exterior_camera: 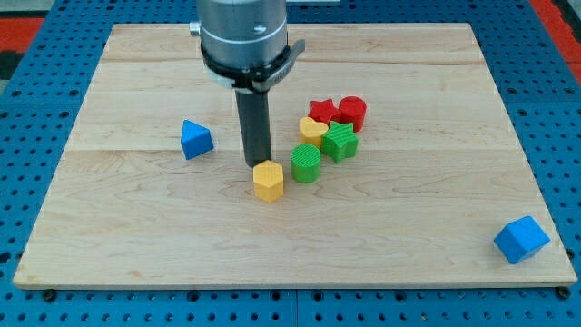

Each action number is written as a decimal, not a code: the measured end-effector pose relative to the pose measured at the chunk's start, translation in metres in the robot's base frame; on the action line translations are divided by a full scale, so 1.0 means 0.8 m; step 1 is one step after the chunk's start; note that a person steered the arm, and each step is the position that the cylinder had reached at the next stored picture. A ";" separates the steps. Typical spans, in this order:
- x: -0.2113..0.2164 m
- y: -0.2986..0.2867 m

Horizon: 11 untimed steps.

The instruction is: Move yellow hexagon slightly from left to right

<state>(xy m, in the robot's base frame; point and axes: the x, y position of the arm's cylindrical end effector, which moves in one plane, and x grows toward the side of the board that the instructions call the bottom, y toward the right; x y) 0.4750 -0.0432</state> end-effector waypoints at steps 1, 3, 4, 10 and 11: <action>0.030 0.015; 0.055 0.000; 0.072 -0.003; 0.071 0.105; 0.075 0.127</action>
